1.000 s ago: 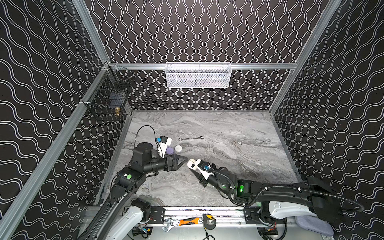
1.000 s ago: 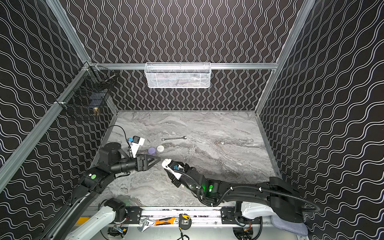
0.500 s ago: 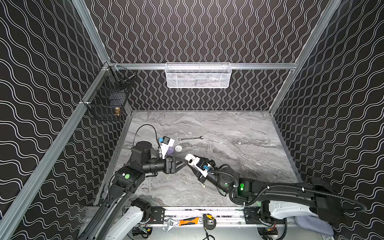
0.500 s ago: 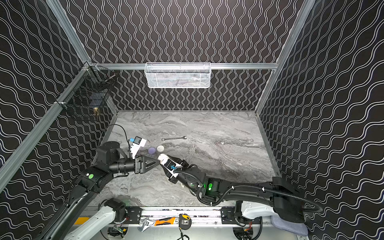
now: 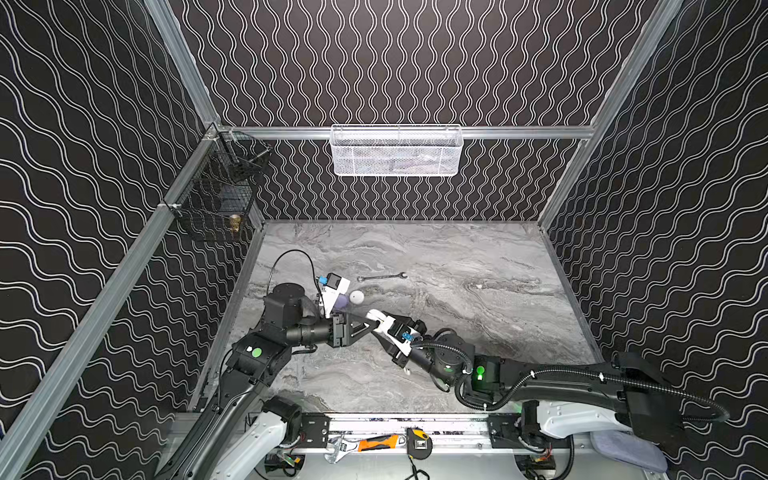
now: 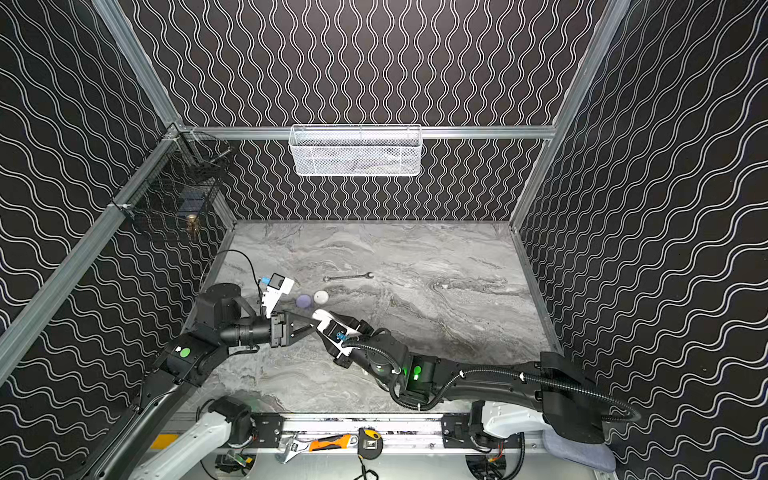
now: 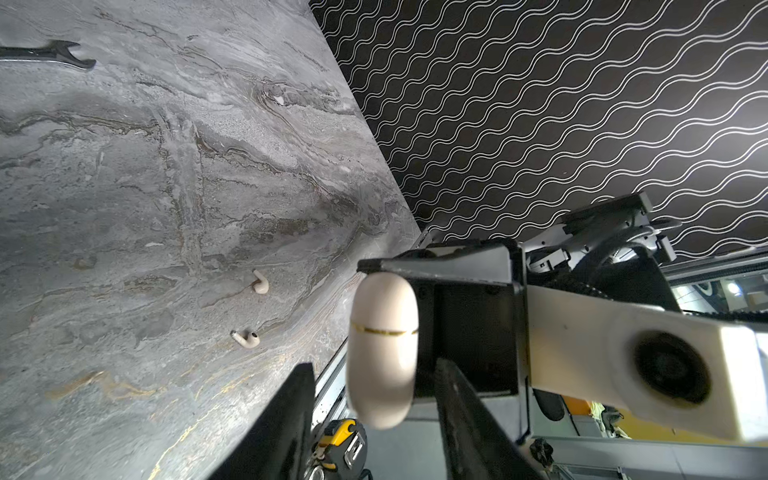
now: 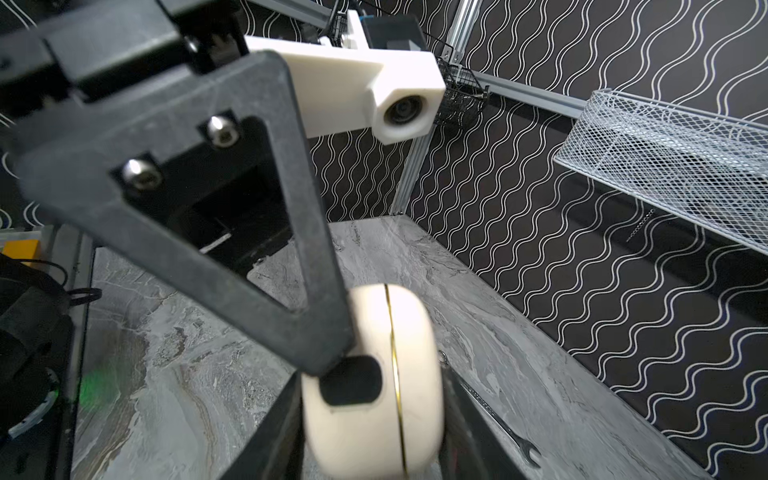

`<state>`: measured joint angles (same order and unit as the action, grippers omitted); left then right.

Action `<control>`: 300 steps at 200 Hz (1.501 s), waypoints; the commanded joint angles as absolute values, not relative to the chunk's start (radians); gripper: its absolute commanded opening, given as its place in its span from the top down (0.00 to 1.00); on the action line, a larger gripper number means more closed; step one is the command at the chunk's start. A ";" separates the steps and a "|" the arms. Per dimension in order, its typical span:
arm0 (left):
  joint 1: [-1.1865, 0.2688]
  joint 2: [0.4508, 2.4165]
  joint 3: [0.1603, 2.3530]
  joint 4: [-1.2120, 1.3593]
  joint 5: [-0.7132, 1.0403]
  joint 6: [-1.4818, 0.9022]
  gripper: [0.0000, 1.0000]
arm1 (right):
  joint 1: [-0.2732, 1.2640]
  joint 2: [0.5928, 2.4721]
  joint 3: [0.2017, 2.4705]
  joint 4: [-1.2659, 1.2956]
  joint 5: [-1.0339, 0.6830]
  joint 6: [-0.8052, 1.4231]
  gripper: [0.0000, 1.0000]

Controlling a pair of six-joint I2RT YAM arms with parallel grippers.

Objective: Insert the wireless bluetooth earbuds into the charging case
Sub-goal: 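Lift the cream case with the right gripper toward the left gripper, then grasp the cream case with the left gripper and open its lid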

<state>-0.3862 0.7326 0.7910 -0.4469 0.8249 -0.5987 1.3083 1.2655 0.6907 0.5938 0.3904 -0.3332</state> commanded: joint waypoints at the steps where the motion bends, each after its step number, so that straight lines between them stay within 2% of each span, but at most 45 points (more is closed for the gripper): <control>1: -0.385 0.729 0.794 -0.415 0.842 -0.601 0.50 | 1.312 1.272 0.703 0.649 0.382 -0.352 0.78; 152: -0.385 0.731 0.789 -0.400 0.856 -0.606 0.61 | 1.319 1.313 0.738 0.664 0.371 -0.359 0.79; 181: -0.385 0.733 0.787 -0.398 0.859 -0.609 0.67 | 1.318 1.315 0.744 0.660 0.370 -0.359 0.78; 195: -0.385 0.734 0.785 -0.394 0.858 -0.610 0.76 | 1.320 1.317 0.745 0.658 0.367 -0.357 0.77; 205: -0.385 0.732 0.786 -0.396 0.850 -0.606 0.82 | 1.320 1.316 0.744 0.658 0.362 -0.355 0.69; 227: -0.386 0.728 0.782 -0.390 0.823 -0.592 0.85 | 1.323 1.305 0.730 0.663 0.364 -0.343 0.52; 248: -0.385 0.736 0.773 -0.358 0.805 -0.567 0.91 | 1.328 1.269 0.700 0.661 0.366 -0.321 0.27; 264: -0.385 0.746 0.774 -0.327 0.746 -0.528 1.00 | 1.333 1.218 0.669 0.635 0.368 -0.282 0.21; 282: -0.385 0.756 0.751 -0.227 0.688 -0.475 1.00 | 1.339 1.133 0.620 0.619 0.365 -0.223 0.17; 300: -0.389 0.750 0.673 0.013 0.734 -0.411 1.00 | 1.339 1.042 0.578 0.593 0.361 -0.147 0.13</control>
<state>-0.3862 0.7547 0.7353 -0.2798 0.7441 -0.5182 1.3365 1.1236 0.6151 0.6075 0.3676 -0.2562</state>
